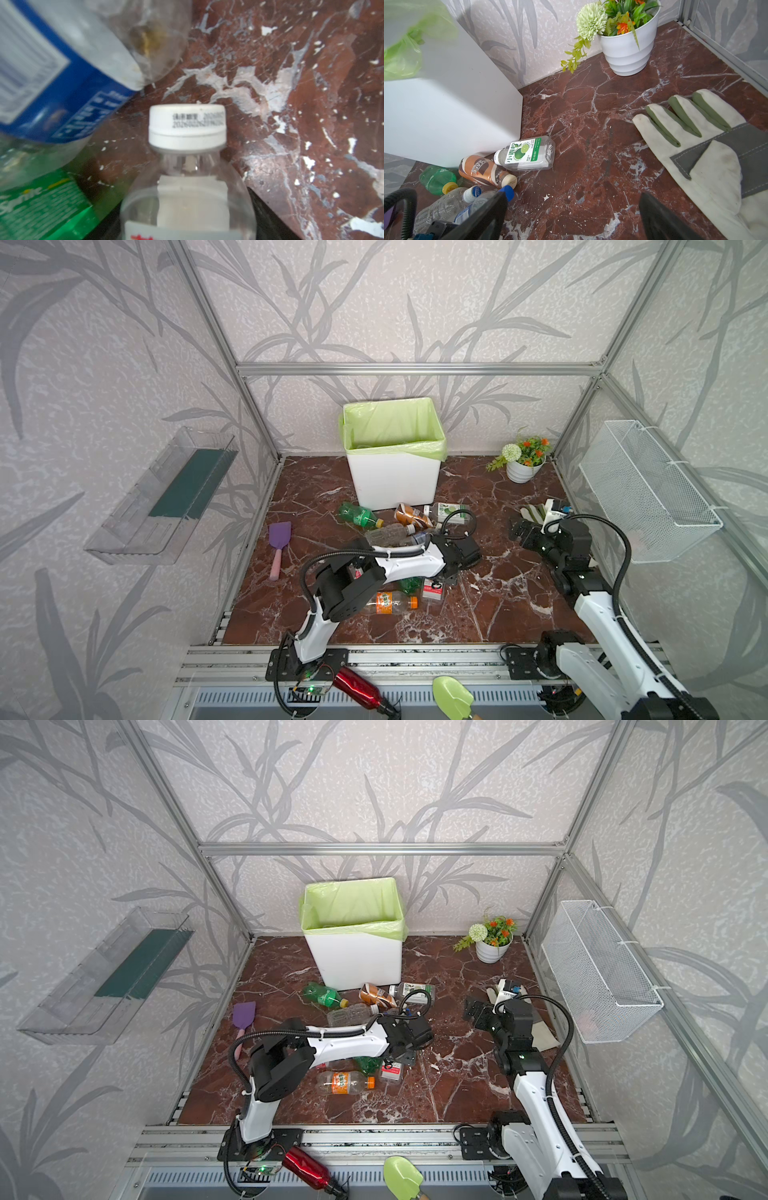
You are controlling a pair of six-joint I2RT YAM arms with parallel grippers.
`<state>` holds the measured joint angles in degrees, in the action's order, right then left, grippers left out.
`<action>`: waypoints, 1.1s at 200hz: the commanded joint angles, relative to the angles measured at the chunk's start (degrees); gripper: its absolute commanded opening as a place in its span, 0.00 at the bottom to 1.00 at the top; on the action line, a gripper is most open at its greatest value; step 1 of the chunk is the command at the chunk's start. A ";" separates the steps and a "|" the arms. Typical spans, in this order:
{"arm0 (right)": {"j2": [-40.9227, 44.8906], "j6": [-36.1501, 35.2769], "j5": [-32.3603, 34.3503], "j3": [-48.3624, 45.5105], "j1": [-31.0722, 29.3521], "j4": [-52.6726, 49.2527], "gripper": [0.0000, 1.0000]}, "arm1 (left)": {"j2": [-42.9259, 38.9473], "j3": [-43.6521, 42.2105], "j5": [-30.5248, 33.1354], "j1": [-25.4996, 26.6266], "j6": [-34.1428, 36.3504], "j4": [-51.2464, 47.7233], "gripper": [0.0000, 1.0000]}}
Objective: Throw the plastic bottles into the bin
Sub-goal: 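Lower the left gripper onto the guava-juice bottle and grasp it, then lift the guava-juice bottle and carry it over the bin with the left gripper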
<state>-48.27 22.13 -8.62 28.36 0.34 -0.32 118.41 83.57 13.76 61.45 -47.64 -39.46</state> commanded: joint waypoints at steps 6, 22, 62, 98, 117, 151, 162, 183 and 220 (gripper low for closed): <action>0.73 -1.10 0.56 -0.16 0.28 -0.84 0.99 | 1.20 1.33 -1.41 0.16 1.80 -0.07 0.67; 0.33 -1.34 0.71 -0.23 0.36 -0.61 0.99 | 0.42 0.94 -1.41 0.12 2.02 0.32 0.58; -1.18 -1.91 0.95 -0.08 0.45 -0.22 0.99 | -2.84 0.27 -1.01 0.15 1.95 1.00 0.49; -3.49 -1.58 0.50 0.11 0.63 1.41 0.99 | -8.25 1.04 -1.08 0.07 6.74 3.56 0.44; -5.34 -0.92 -0.16 0.73 0.72 2.36 0.99 | -12.26 3.38 -0.79 -0.04 11.45 4.15 0.44; -7.39 -0.50 -0.11 0.91 0.78 4.99 0.99 | -23.18 6.06 5.55 -0.50 26.23 8.69 0.45; -7.75 -0.75 0.33 1.10 0.80 5.45 0.99 | -27.43 7.62 9.91 -1.33 34.48 10.78 0.46; -8.85 -1.19 0.19 2.04 0.81 5.69 0.99 | -34.39 10.25 15.60 -3.94 51.55 20.91 0.49; -10.91 0.76 -1.07 3.11 0.89 7.52 0.99 | -36.78 19.96 12.25 -10.08 72.53 36.45 0.50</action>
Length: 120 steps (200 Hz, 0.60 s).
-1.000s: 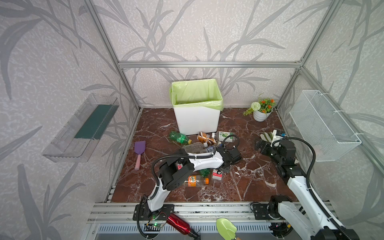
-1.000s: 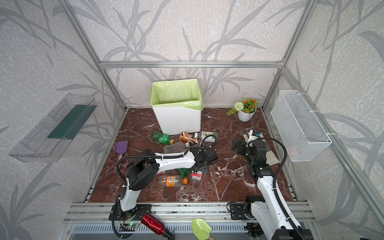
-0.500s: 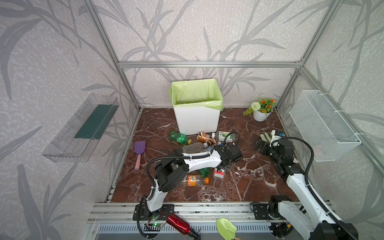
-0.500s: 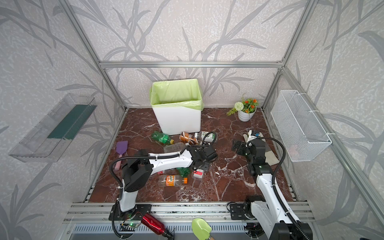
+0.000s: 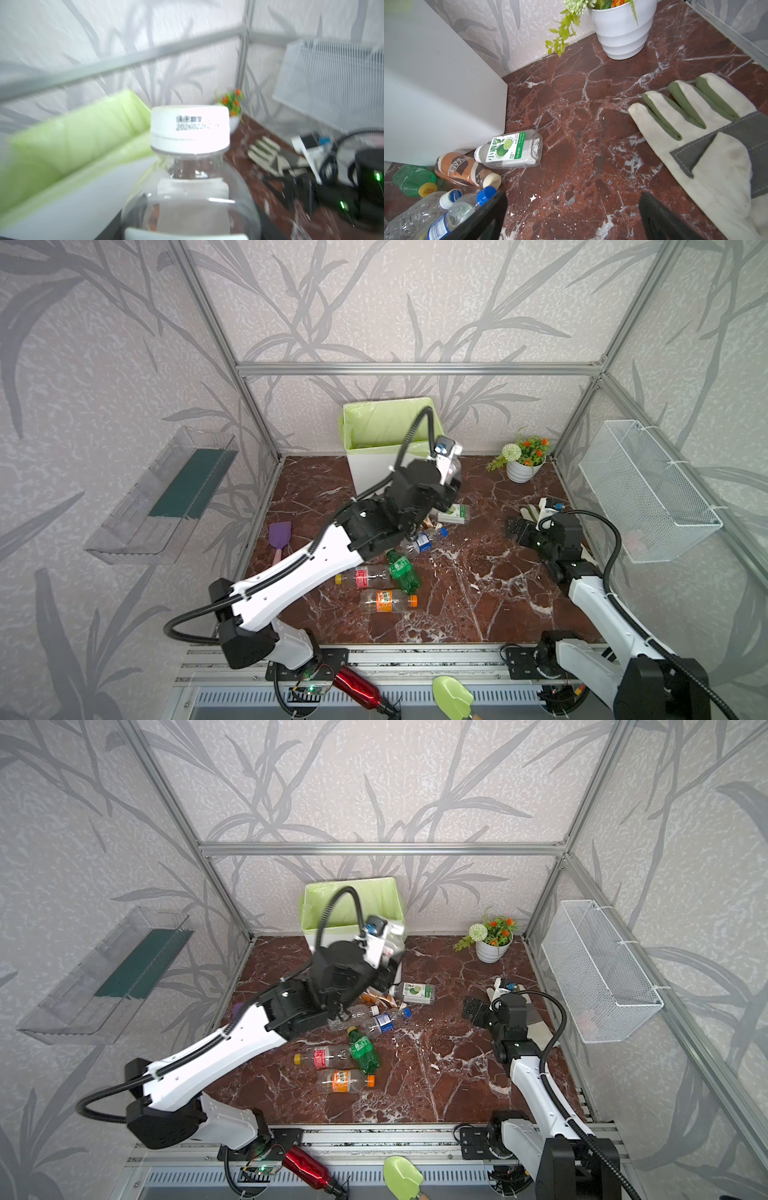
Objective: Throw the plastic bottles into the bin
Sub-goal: 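Lift the guava-juice bottle and carry it over the bin with the left gripper, then open the left gripper over the bin and draw it back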
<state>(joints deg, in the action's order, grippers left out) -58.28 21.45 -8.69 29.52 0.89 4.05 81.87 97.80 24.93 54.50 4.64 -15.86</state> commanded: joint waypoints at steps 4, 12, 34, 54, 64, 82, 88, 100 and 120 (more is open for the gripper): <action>-1.07 1.71 -1.19 1.95 0.35 3.43 0.99 | 0.20 7.16 0.26 -3.87 21.23 13.56 0.50; -1.37 2.36 -1.61 1.95 0.35 4.07 0.99 | 1.53 10.33 -1.65 -5.67 21.72 14.18 0.50; -2.25 3.95 -3.32 2.03 0.28 5.32 0.99 | 6.75 19.18 -6.50 -12.27 17.67 11.04 0.50; -2.95 4.01 -4.55 2.43 0.28 5.33 0.99 | 14.10 25.87 -13.02 -20.24 5.81 1.77 0.49; -3.27 4.14 -4.62 2.67 0.26 5.26 0.99 | 18.92 27.44 -15.69 -23.37 0.15 -3.29 0.48; -3.66 4.21 -5.00 3.31 0.29 5.08 0.99 | 27.35 29.80 -18.90 -25.34 -4.97 -14.74 0.44; -3.68 4.08 -5.03 3.69 0.26 4.88 0.99 | 29.36 30.41 -19.44 -25.27 -5.16 -17.22 0.50; -3.85 3.56 -5.16 4.54 0.30 4.18 0.99 | 30.65 31.15 -15.94 -24.54 -5.13 -18.05 0.70; -4.11 3.24 -5.83 5.79 0.26 3.12 0.99 | 27.18 31.21 -12.39 -23.66 -1.02 -9.60 0.99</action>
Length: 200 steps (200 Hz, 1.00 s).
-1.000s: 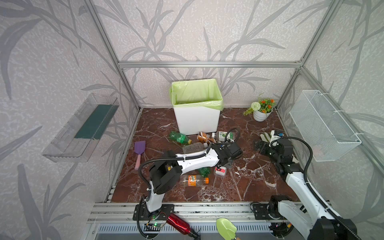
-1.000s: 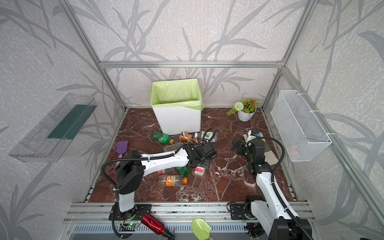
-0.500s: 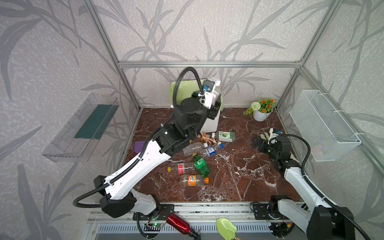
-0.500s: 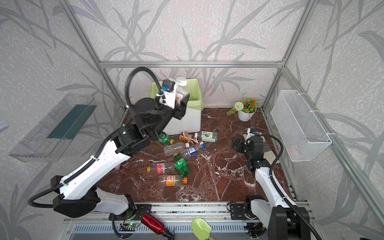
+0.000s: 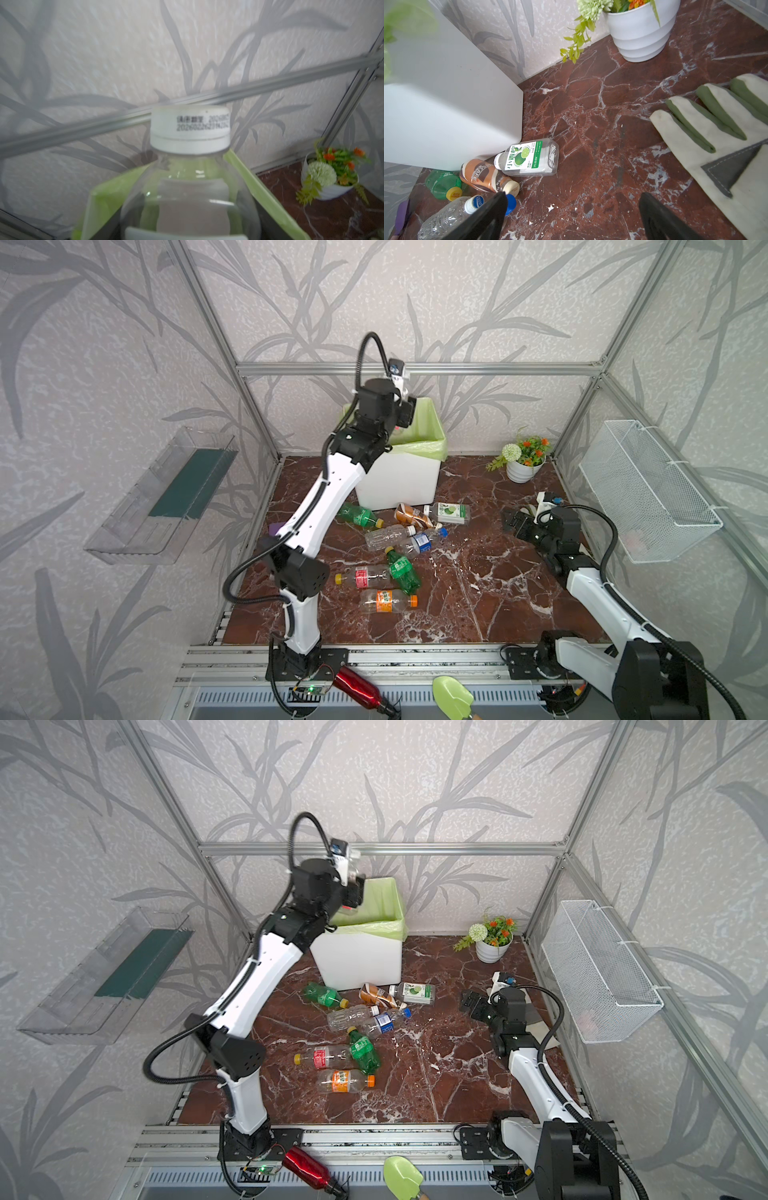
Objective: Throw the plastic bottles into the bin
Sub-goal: 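Open the left gripper over the bin and draw it back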
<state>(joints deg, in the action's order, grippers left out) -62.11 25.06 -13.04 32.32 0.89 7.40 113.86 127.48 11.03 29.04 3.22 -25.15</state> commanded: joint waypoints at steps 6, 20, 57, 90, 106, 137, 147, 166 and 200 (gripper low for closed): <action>-0.38 -0.36 -2.02 3.05 0.26 -0.17 0.99 | -5.98 1.94 2.16 2.21 2.53 2.49 0.99; -0.55 0.52 -3.01 2.59 0.30 0.69 1.00 | -7.71 4.09 4.79 3.12 7.46 6.63 0.99; -1.26 2.23 -4.58 0.91 0.19 2.06 1.00 | -11.14 5.96 7.68 3.26 11.63 8.35 0.99; -0.15 1.75 -4.74 0.91 0.21 0.97 0.99 | -18.23 -7.13 7.08 3.33 9.79 12.07 0.99; 0.44 1.76 -4.67 1.06 0.17 0.55 0.99 | -23.13 -17.17 7.13 3.48 8.65 17.15 0.99; 0.52 1.68 -4.88 1.60 -1.01 -0.85 0.99 | -33.26 -37.06 9.96 3.47 4.50 25.48 0.99; 0.17 1.66 -4.02 1.82 -2.27 -1.67 0.98 | -36.64 -43.04 10.93 3.46 2.57 27.31 0.99; -1.20 2.38 -2.32 2.37 -5.04 -1.95 0.98 | -42.15 -52.23 12.34 3.76 0.42 28.38 0.99; -5.28 6.36 0.63 2.66 -8.32 0.50 0.98 | -48.12 -61.95 17.70 3.99 -3.73 28.01 0.99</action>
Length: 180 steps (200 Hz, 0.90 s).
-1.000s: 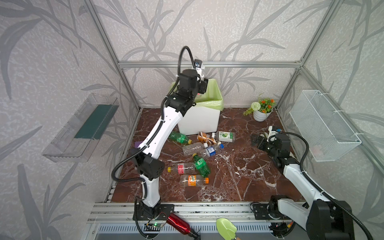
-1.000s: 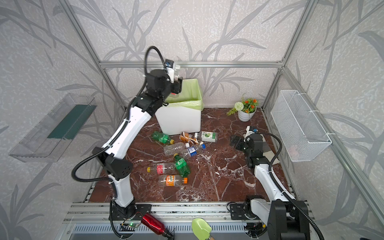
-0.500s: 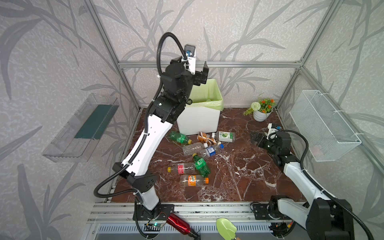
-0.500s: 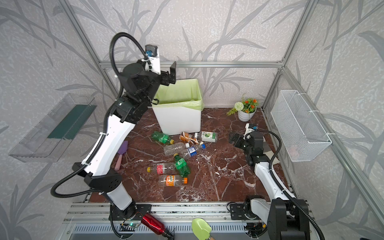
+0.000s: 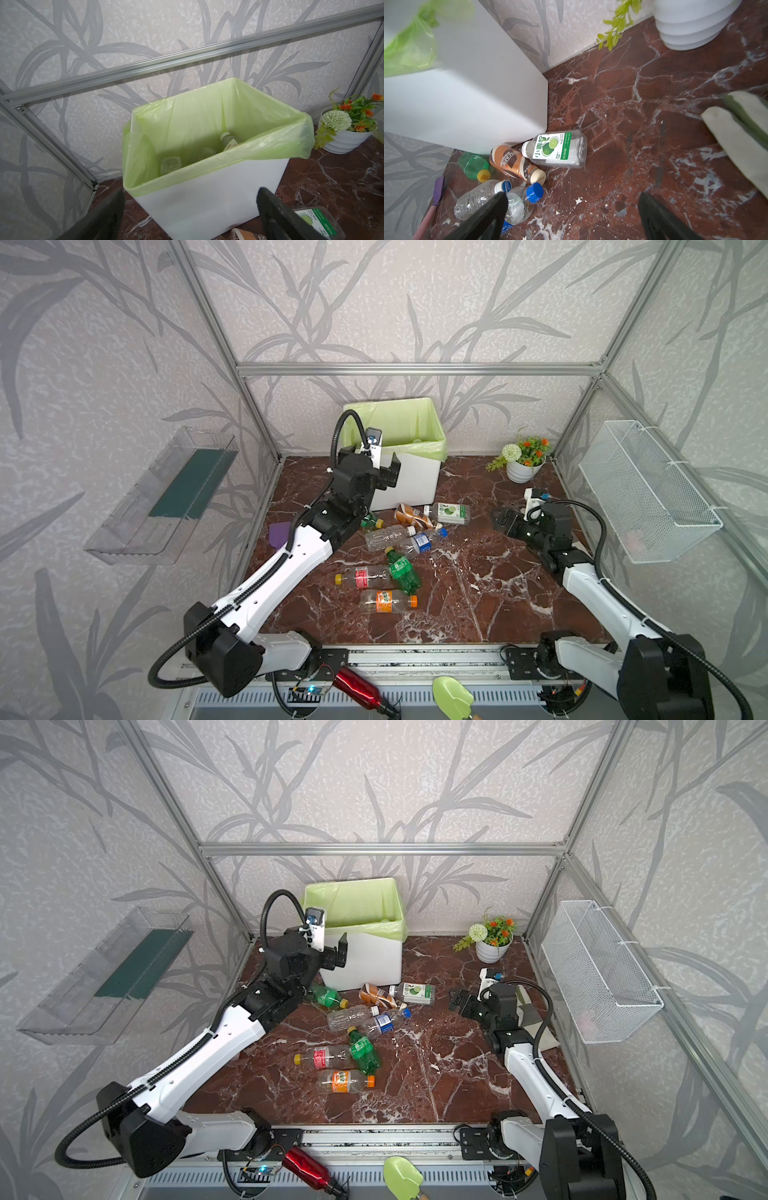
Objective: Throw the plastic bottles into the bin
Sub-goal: 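Reach the right gripper to the lime-labelled bottle while the left gripper moves toward Sprite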
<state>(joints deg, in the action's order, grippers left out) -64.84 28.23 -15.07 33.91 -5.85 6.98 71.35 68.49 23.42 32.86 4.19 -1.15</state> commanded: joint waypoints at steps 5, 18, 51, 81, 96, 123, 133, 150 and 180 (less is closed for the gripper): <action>-3.20 3.47 2.84 1.22 -1.90 1.34 0.98 | -6.31 -4.30 6.09 0.13 -5.87 3.52 0.99; -4.89 3.60 3.03 2.12 -2.86 1.97 0.98 | -8.43 -8.58 6.37 0.12 -8.09 3.08 0.99; -10.30 -1.27 2.63 7.03 -5.53 1.72 0.98 | -13.74 -18.17 10.61 -0.06 -13.81 -0.02 0.99; -17.52 -22.60 2.57 16.73 -7.99 -6.49 1.00 | -17.25 -22.97 9.98 -2.68 -22.54 -8.95 0.99; -21.30 -28.16 1.36 20.32 -8.05 -8.51 0.99 | -18.97 -25.34 10.63 -3.76 -24.99 -10.40 0.99; -27.98 -34.91 -3.64 23.66 -8.14 -8.15 0.99 | -22.02 -28.59 9.44 -5.75 -27.84 -10.45 0.99; -30.46 -37.48 -4.81 24.75 -8.22 -7.70 0.99 | -22.48 -29.14 8.66 -6.46 -28.24 -10.37 0.99; -34.81 -40.45 -5.82 26.79 -8.26 -6.90 0.99 | -22.41 -29.29 7.16 -7.25 -28.49 -10.72 0.99; -40.19 -43.88 -7.79 32.34 -8.89 -10.41 0.99 | -20.76 -29.11 5.11 -7.89 -29.13 -11.22 0.99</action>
<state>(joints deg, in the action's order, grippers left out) -102.43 -9.50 -19.70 61.56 -14.02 -0.03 49.82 39.55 30.17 25.61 -22.15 -11.18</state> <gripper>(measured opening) 0.991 0.991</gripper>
